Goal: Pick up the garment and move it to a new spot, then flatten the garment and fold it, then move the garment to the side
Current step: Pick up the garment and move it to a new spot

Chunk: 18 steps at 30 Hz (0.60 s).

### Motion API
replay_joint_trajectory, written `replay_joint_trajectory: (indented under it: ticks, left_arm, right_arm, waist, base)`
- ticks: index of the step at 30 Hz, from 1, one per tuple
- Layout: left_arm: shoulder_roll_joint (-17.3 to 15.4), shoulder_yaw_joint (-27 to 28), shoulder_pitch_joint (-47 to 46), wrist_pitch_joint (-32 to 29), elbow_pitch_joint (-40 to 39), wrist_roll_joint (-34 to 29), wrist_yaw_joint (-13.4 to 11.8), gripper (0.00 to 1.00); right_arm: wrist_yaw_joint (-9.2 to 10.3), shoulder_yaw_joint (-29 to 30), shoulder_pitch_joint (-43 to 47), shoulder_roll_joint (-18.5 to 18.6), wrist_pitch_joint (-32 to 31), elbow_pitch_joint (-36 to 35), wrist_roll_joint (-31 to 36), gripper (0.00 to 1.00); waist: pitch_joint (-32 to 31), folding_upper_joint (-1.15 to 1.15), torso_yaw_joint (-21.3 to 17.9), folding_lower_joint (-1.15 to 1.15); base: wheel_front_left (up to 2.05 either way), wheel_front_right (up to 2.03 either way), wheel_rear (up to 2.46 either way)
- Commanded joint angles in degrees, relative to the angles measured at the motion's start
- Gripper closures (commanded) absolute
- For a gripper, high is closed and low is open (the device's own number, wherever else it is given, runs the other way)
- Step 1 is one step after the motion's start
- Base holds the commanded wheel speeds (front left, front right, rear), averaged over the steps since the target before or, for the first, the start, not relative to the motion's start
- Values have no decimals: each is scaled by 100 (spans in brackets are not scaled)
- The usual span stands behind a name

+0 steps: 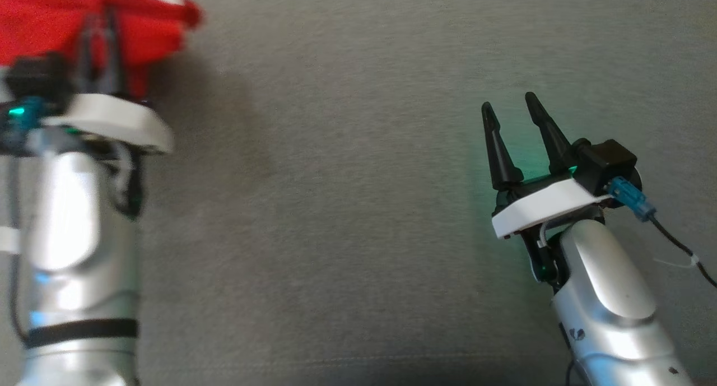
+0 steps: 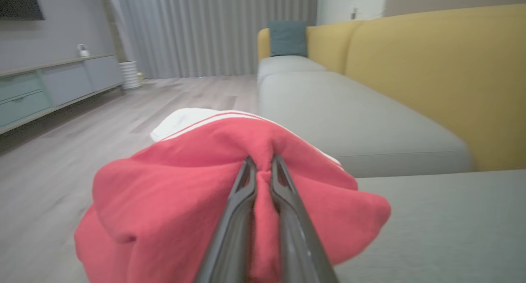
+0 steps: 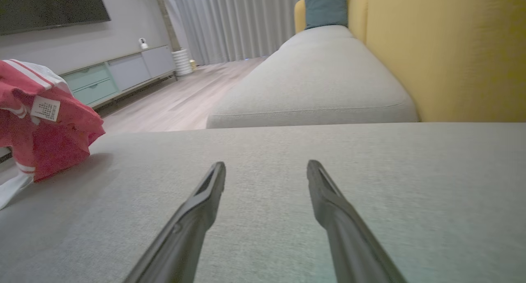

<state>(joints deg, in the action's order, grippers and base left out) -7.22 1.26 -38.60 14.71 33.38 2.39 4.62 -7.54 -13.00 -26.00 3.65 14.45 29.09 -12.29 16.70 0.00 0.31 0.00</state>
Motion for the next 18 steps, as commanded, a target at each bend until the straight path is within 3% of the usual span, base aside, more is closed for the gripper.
replay_joint_trajectory:
  ticks: [1, 7, 12, 18]
  left_arm:
    - [-59, -4, 11, 29, -251, -57, 41, 100]
    - [336, -722, 83, 29, -423, 40, 183, 100]
    - [428, -1528, 185, 29, -488, 420, 223, 100]
    - [433, -2533, 351, 29, -630, 1157, -35, 100]
  right_arm:
    - [5, -145, 46, -77, 54, -195, -66, 0]
    - [5, -215, 70, -77, 54, -290, -233, 0]
    - [5, -248, 88, -77, 54, -358, -389, 0]
    - [5, -182, 157, -77, 54, -322, -448, 0]
  waist:
    - [-166, 0, -332, 0]
    - [-137, 0, -917, 0]
    - [-77, 0, -1336, 0]
    - [-59, 0, -1584, 0]
  base:
    - [0, 0, 0]
    - [0, 0, 0]
    - [0, 0, 0]
    - [0, 0, 0]
